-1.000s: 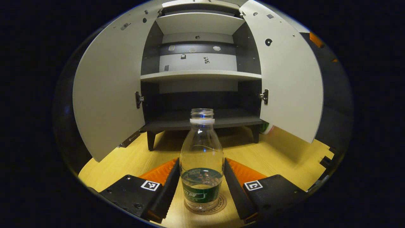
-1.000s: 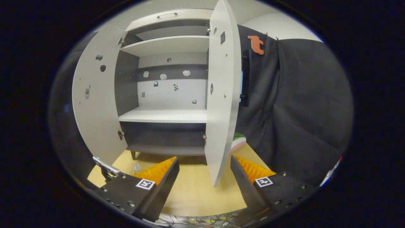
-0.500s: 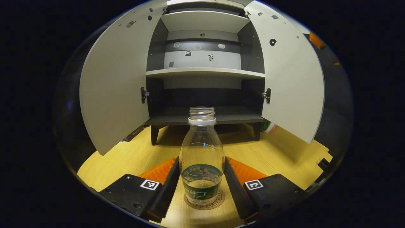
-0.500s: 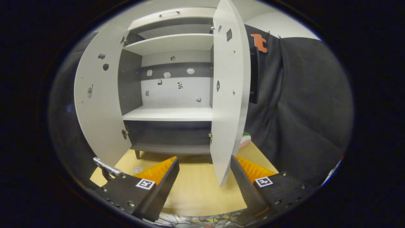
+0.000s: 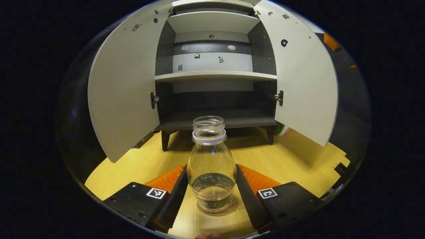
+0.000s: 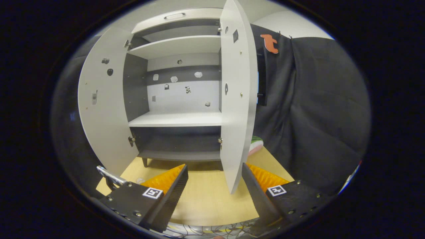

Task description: Grasp the bottle in the cabinet with the left hand and place it on the coaster, then close the right door with the right hand and the left door with the left hand.

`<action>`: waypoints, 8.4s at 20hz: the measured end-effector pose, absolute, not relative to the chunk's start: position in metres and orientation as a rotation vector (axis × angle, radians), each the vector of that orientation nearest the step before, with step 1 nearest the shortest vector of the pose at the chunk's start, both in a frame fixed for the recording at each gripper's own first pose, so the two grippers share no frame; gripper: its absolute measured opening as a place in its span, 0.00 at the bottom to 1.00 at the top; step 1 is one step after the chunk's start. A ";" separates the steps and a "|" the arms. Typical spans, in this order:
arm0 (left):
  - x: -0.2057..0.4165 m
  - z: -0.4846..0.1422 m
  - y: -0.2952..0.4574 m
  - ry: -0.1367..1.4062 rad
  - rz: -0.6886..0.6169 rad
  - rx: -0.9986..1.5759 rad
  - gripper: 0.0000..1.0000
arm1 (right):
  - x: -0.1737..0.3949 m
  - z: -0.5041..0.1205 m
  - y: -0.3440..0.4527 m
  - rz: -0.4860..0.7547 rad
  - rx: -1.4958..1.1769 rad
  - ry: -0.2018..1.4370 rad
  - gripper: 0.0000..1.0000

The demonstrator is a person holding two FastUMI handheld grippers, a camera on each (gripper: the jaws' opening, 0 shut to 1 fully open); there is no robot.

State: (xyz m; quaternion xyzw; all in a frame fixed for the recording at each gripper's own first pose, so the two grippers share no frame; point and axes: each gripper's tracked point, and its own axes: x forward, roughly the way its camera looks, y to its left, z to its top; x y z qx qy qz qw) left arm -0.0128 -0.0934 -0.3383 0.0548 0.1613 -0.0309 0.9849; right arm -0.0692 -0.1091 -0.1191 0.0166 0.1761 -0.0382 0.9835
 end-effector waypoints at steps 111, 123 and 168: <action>0.001 0.007 0.132 0.053 -0.016 -0.010 0.85 | 0.120 -0.031 0.017 0.083 -0.055 0.045 0.97; 0.013 0.005 0.062 0.058 -0.149 0.007 0.90 | 0.073 -0.053 0.002 0.111 -0.033 0.090 1.00; 0.143 -0.019 -0.089 0.059 -0.136 0.048 0.96 | 0.041 -0.036 -0.090 0.027 0.039 0.088 1.00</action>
